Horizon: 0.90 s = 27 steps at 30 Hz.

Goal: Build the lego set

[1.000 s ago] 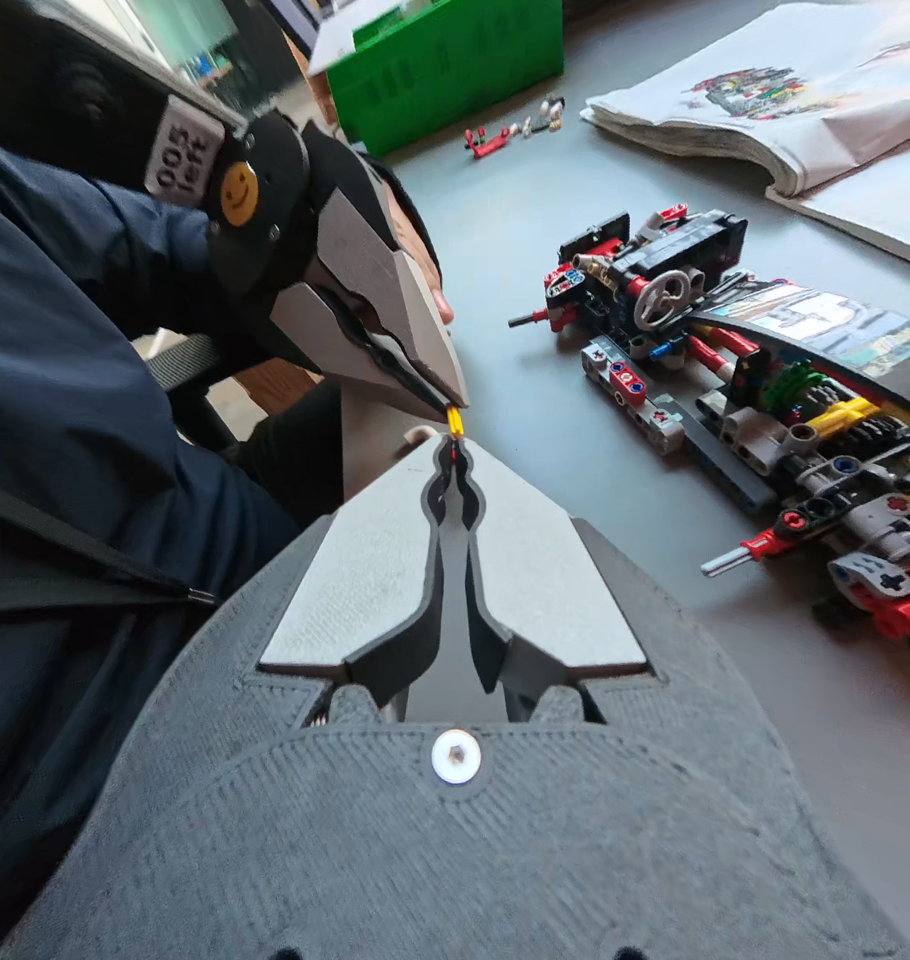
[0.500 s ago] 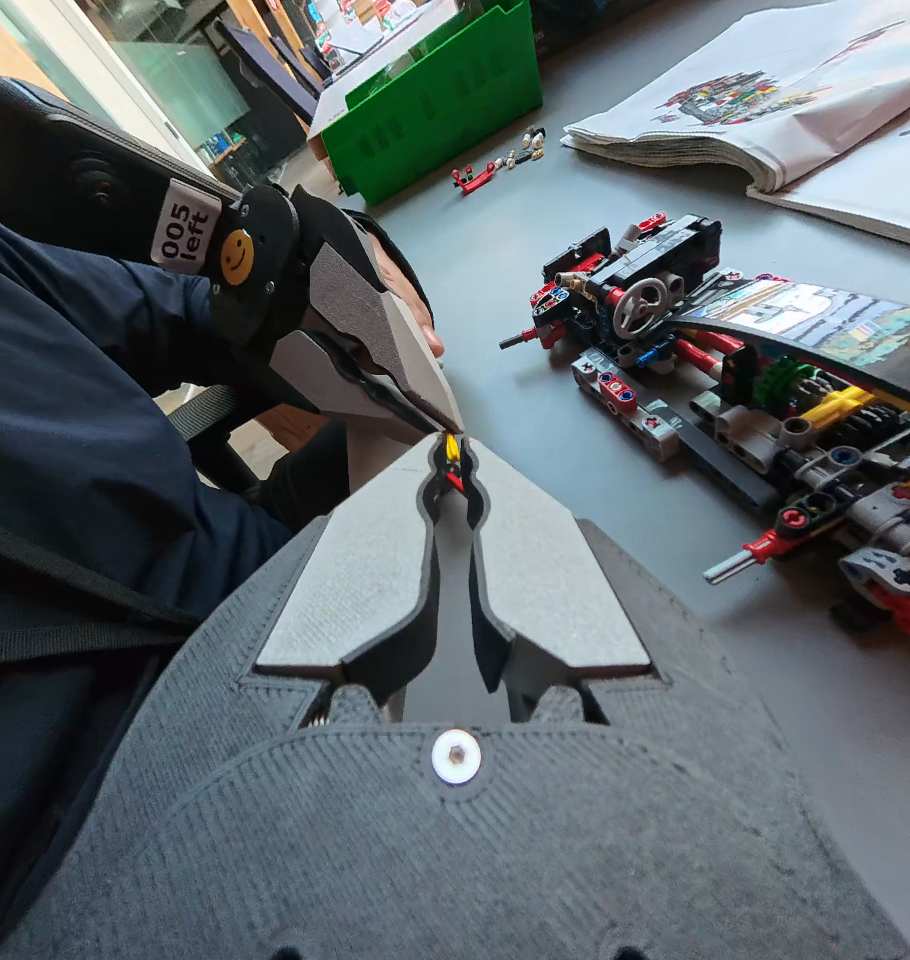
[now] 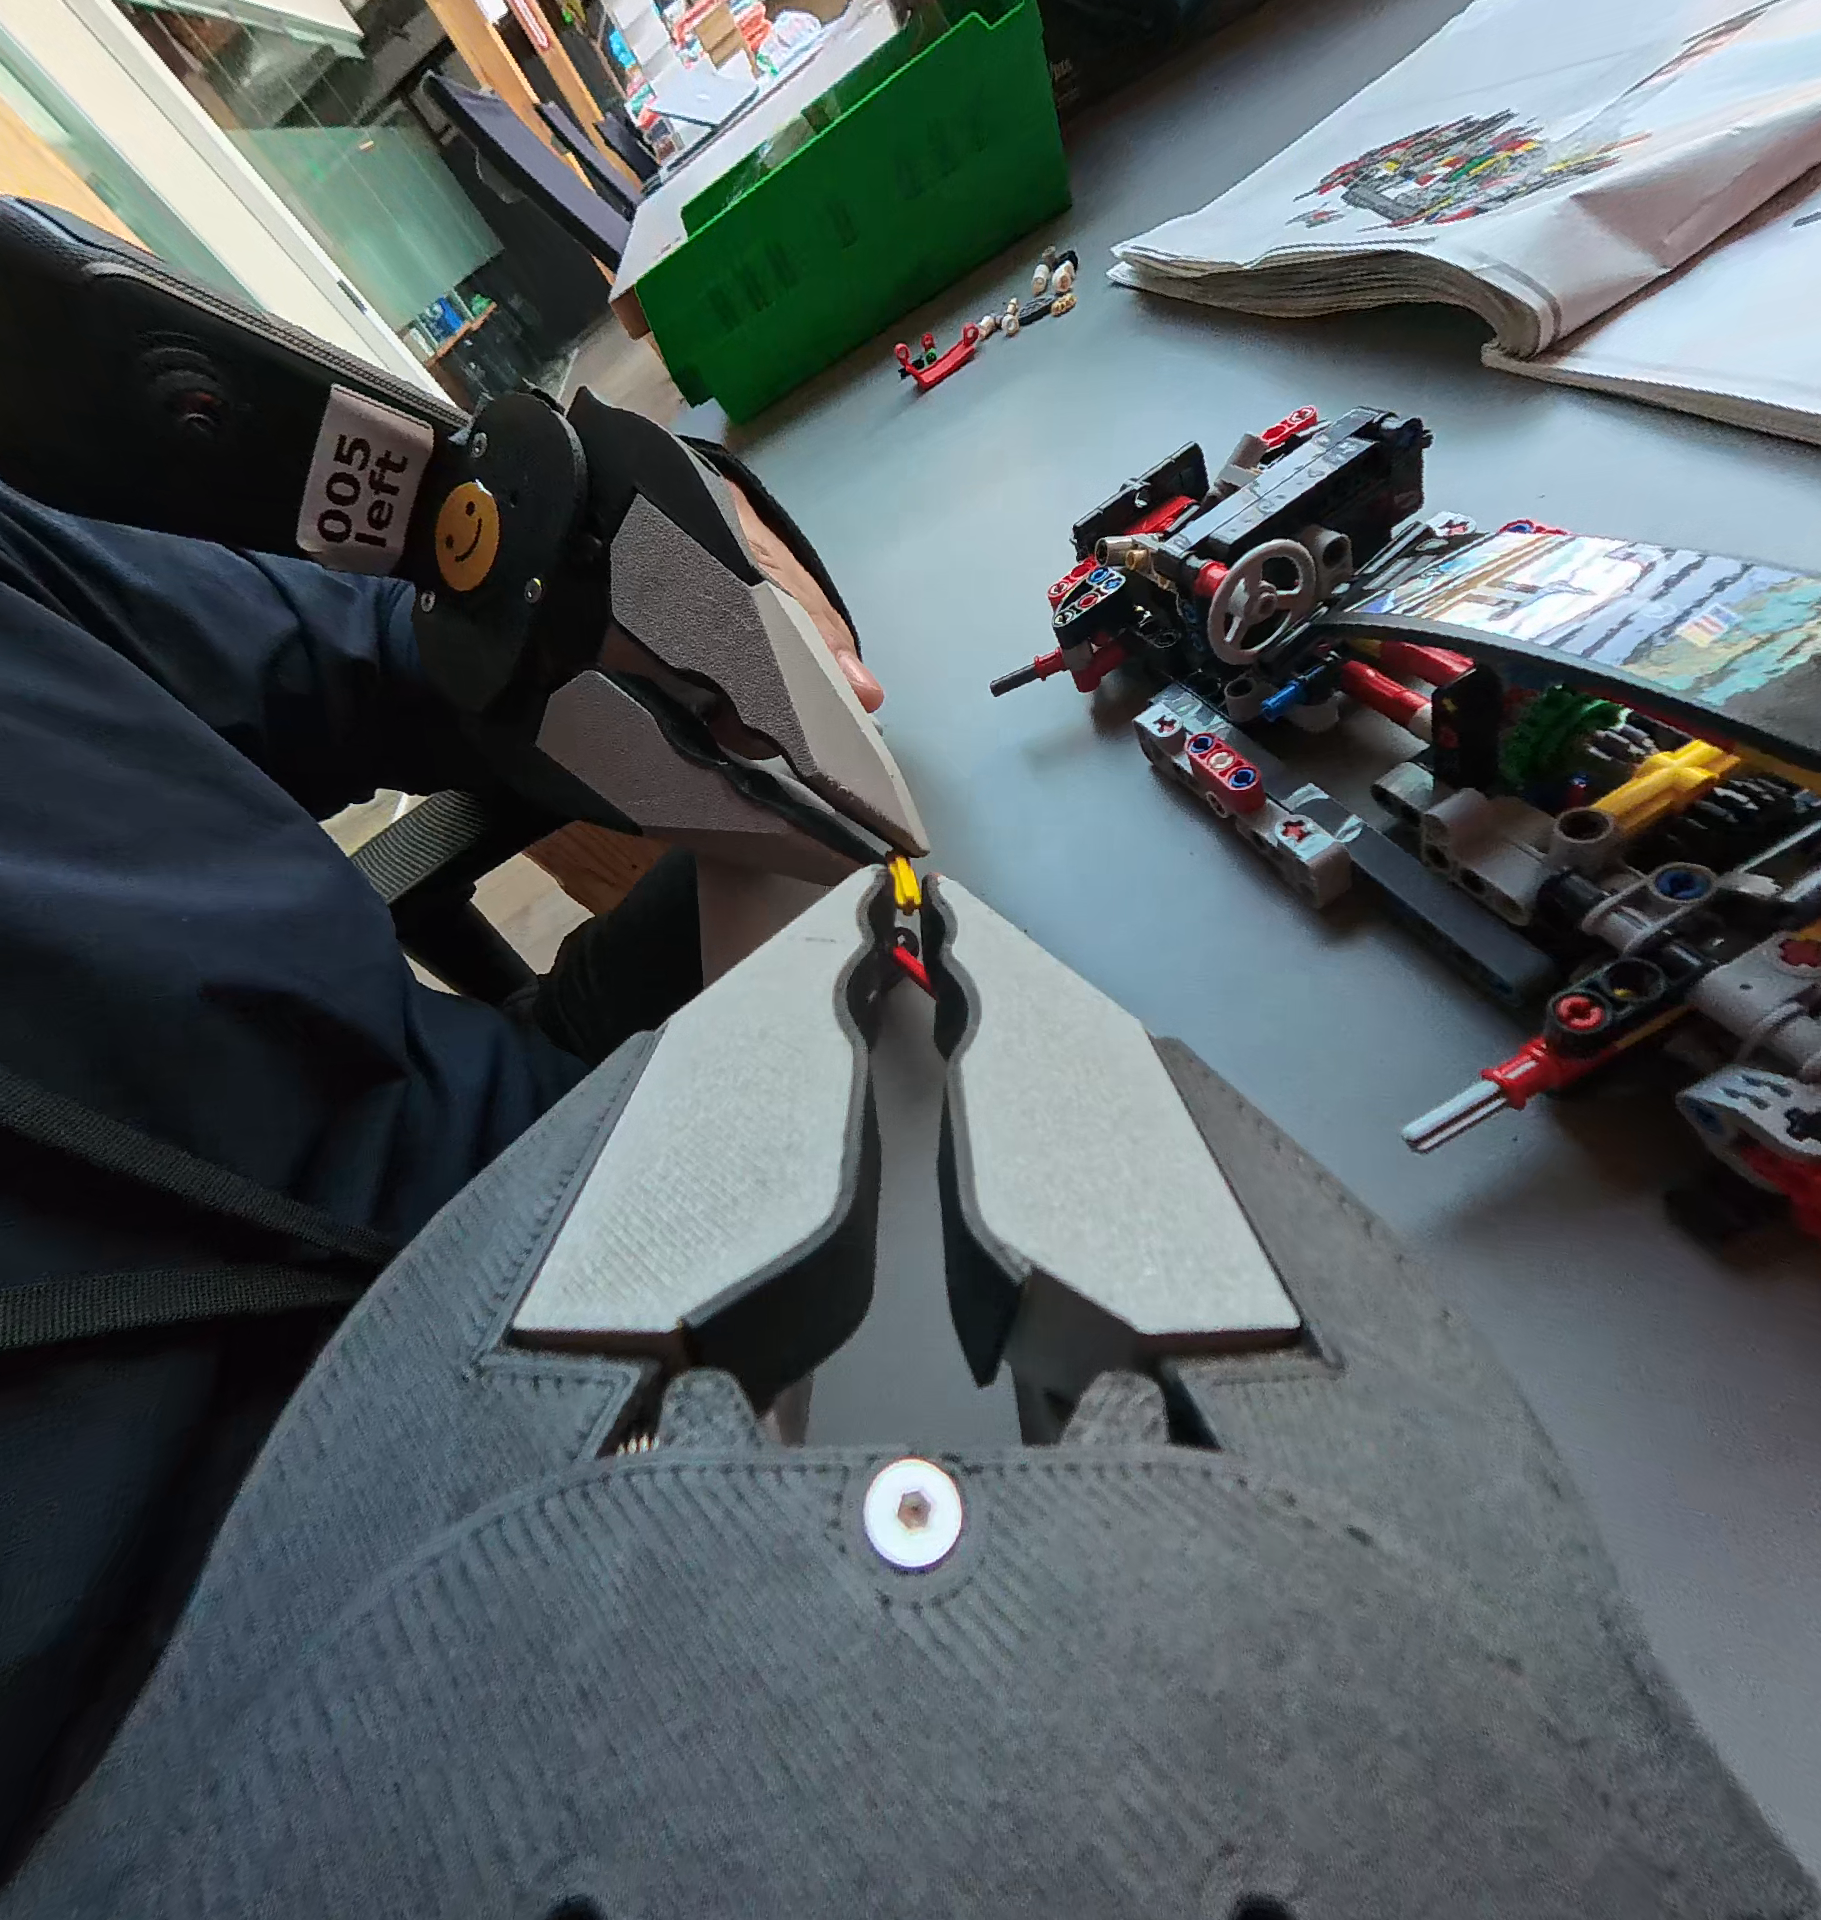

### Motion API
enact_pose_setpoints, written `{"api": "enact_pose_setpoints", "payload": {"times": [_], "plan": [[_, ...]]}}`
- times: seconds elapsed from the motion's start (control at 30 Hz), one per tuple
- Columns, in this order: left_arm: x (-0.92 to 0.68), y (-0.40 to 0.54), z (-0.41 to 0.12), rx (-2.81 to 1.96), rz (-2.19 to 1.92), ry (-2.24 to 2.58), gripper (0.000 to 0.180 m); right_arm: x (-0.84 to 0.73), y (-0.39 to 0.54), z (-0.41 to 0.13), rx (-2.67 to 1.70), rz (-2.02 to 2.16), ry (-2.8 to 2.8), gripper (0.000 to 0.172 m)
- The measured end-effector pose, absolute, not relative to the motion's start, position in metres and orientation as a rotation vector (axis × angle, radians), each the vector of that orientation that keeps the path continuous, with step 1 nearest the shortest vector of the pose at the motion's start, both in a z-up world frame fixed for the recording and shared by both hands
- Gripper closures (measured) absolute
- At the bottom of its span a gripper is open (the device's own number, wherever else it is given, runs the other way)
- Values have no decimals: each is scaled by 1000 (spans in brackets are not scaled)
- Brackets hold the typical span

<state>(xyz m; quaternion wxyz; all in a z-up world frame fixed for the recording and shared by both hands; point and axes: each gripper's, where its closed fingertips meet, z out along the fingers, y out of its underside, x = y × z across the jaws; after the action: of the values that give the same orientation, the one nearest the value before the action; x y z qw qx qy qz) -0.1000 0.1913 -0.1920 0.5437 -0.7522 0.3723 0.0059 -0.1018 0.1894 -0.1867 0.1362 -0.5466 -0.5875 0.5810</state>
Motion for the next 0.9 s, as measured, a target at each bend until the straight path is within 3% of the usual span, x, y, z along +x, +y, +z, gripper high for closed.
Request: {"api": "enact_pose_setpoints", "payload": {"times": [0.9], "plan": [[-100,194,-192,-1791,11,857,179,-104,189,-187,-1602,1708,-1693,170]]}}
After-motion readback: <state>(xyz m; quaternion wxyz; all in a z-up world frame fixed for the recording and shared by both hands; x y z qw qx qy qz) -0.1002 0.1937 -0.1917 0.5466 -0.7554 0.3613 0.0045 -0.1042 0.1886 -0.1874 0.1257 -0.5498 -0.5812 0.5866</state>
